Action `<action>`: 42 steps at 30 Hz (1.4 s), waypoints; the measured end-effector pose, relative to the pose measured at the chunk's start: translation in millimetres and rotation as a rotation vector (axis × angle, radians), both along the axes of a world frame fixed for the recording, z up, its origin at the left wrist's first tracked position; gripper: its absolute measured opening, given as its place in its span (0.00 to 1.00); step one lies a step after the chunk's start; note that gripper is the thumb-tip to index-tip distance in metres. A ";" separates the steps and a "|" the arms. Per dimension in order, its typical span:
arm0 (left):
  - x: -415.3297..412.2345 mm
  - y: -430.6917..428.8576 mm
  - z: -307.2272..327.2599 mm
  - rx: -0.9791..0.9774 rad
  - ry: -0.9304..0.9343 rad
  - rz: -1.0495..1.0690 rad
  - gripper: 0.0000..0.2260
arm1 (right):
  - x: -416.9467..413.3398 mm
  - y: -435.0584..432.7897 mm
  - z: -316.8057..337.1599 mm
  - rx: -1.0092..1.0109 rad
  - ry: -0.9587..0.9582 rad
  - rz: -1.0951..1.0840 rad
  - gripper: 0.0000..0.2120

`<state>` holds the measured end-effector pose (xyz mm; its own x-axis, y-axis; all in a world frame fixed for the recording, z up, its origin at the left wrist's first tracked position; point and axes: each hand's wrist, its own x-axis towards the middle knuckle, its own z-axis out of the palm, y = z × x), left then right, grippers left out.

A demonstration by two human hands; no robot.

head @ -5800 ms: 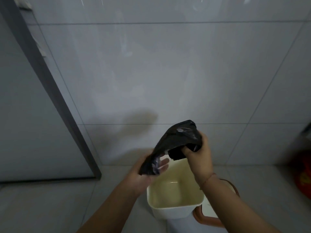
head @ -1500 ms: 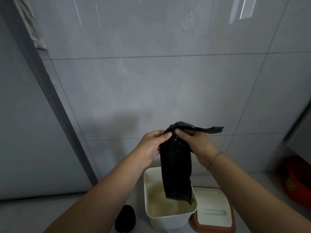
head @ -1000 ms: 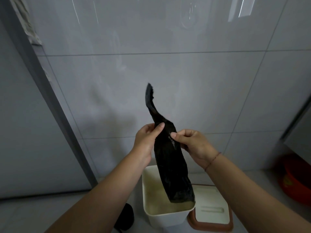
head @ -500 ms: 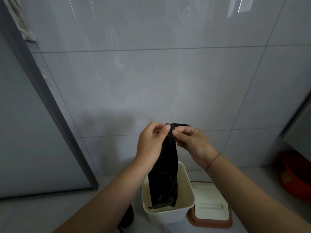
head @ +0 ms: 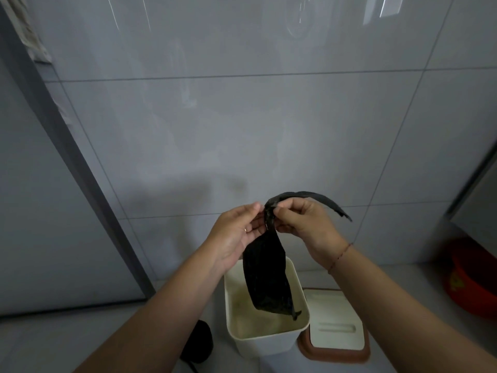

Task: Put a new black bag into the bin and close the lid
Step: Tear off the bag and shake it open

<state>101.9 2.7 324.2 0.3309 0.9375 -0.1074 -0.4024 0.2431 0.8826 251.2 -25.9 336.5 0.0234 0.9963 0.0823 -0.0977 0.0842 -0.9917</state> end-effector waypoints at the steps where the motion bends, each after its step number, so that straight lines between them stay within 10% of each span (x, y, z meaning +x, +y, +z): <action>1: -0.6 0.8 0.0 0.002 0.017 0.004 0.05 | 0.4 -0.4 0.1 0.011 -0.017 0.007 0.08; 16: 2.0 3.5 -5.4 0.220 0.385 0.049 0.04 | -0.2 -2.5 -5.2 0.035 -0.181 -0.087 0.08; 22: -2.6 4.4 -7.2 0.044 0.121 -0.088 0.02 | 2.0 1.6 -5.4 -0.026 -0.067 -0.064 0.06; 29: -0.1 2.9 -5.2 -0.066 0.072 -0.108 0.24 | -1.0 0.2 -6.3 0.116 -0.221 -0.006 0.05; 42: 5.3 2.3 -5.4 -0.151 -0.009 0.069 0.04 | -9.4 0.8 -14.3 0.058 -0.092 -0.141 0.11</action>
<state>107.2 5.0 318.8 0.2682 0.9315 -0.2459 -0.4300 0.3442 0.8346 241.9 -25.1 322.1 0.1528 0.9772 0.1473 0.0105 0.1475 -0.9890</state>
